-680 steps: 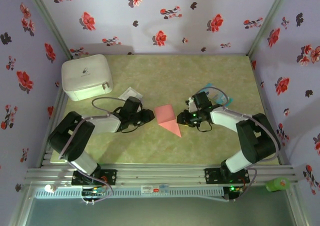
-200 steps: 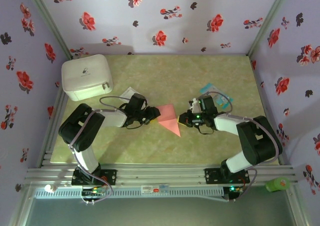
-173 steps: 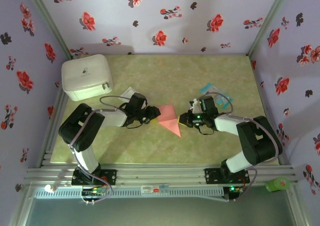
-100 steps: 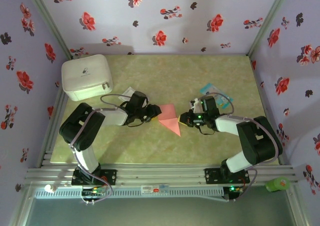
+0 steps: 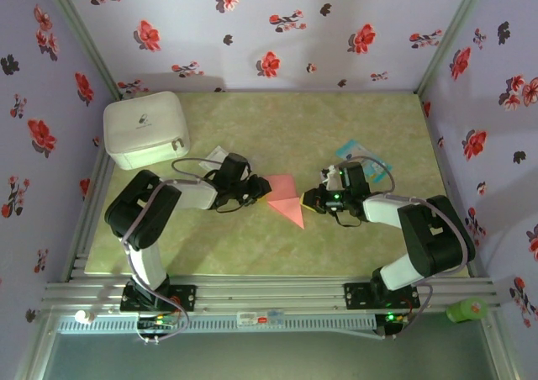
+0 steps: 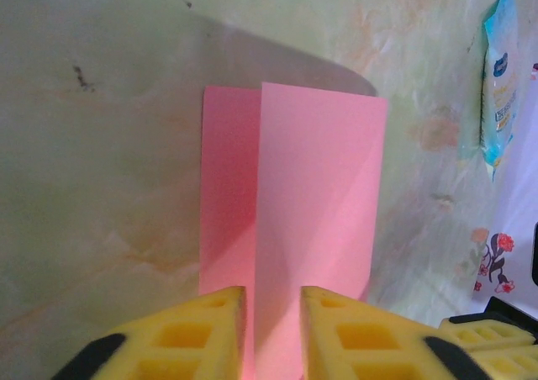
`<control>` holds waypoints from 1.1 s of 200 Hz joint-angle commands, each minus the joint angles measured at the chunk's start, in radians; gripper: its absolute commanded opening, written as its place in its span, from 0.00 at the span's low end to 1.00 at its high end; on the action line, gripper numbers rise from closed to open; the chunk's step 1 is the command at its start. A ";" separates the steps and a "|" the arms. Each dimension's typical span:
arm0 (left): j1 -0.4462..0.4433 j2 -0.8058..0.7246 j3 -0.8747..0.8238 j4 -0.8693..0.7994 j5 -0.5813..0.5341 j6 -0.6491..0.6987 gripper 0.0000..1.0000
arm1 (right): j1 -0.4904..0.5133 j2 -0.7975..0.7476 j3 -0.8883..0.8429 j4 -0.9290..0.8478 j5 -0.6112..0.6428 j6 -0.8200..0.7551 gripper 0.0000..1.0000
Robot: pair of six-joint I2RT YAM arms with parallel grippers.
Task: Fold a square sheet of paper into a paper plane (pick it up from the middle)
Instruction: Fourth fold the wing at the center of the table.
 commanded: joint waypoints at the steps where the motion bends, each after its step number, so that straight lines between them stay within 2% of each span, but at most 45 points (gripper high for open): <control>1: 0.008 0.020 0.012 0.044 0.019 0.004 0.17 | -0.010 0.016 -0.014 0.008 -0.011 0.001 0.12; 38: 0.010 0.001 -0.012 0.096 0.003 -0.001 0.05 | -0.009 0.005 0.028 -0.120 0.074 -0.066 0.23; 70: 0.009 -0.034 -0.048 0.123 -0.054 -0.024 0.02 | -0.008 -0.063 0.073 -0.262 0.182 -0.133 0.27; 104: -0.002 -0.101 -0.085 0.092 -0.151 -0.044 0.00 | 0.023 -0.202 0.036 -0.267 0.356 -0.182 0.31; 125: -0.012 -0.135 -0.095 0.066 -0.188 -0.063 0.00 | 0.113 -0.278 -0.035 -0.192 0.515 -0.290 0.31; 157: -0.034 -0.144 -0.067 0.015 -0.213 -0.078 0.01 | 0.344 -0.361 -0.148 -0.007 0.802 -0.490 0.31; 180: -0.045 -0.140 -0.058 0.014 -0.215 -0.097 0.01 | 0.428 -0.364 -0.211 0.137 0.862 -0.614 0.30; 220: -0.052 -0.145 -0.025 -0.021 -0.214 -0.084 0.02 | 0.549 -0.247 -0.167 0.175 0.932 -0.791 0.32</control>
